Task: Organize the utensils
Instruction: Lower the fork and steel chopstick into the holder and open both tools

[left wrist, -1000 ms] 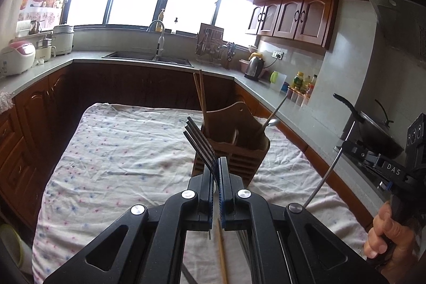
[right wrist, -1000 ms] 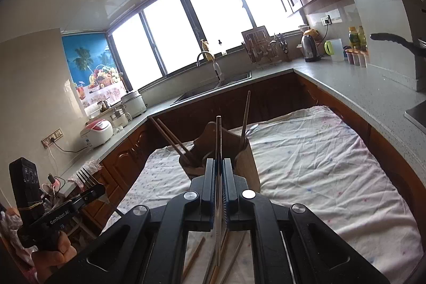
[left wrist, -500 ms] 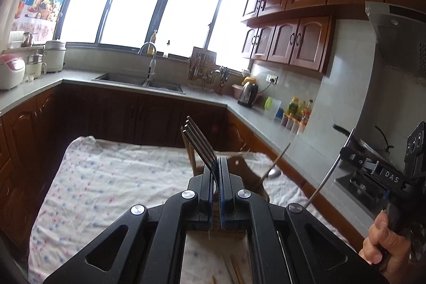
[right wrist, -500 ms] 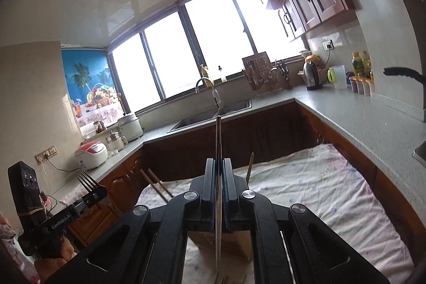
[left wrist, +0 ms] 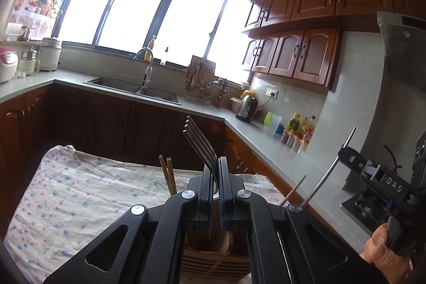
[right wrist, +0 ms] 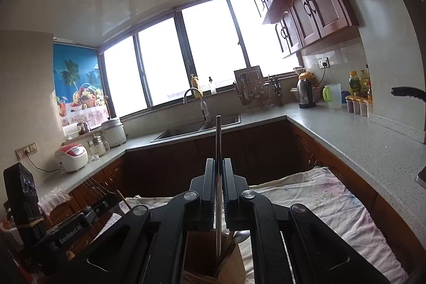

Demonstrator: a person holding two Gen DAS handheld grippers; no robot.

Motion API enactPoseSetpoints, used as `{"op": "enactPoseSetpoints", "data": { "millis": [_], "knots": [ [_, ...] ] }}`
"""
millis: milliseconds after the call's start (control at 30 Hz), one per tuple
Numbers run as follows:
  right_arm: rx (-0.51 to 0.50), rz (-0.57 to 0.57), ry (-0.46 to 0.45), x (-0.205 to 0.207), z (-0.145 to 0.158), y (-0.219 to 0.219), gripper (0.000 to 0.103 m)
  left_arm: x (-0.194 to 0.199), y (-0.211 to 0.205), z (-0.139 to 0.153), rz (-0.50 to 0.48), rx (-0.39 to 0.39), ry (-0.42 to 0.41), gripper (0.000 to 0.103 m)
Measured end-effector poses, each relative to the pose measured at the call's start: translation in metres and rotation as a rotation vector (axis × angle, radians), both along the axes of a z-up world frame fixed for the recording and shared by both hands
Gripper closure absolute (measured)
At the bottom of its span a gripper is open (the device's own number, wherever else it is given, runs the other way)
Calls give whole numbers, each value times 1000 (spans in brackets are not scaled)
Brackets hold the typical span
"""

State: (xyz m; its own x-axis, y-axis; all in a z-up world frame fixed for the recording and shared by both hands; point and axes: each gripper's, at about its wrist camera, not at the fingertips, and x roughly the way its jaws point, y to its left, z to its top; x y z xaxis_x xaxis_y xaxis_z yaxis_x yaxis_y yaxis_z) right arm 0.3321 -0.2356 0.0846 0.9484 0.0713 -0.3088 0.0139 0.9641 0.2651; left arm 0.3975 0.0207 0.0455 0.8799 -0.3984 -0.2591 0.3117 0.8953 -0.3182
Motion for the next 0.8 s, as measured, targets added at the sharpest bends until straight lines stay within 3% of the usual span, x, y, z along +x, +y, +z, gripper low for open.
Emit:
{"op": "enactPoseSetpoints", "data": {
  "millis": [300,500,800],
  "knots": [
    [27,0,73,7,-46,5,98,35,-22,-47,12,43,91,101],
    [51,4,140,14,-68,1,98,43,-29,-57,-7,61,144,101],
    [77,7,189,17,-65,-3,98,52,-22,-57,-38,58,193,100]
  ]
}}
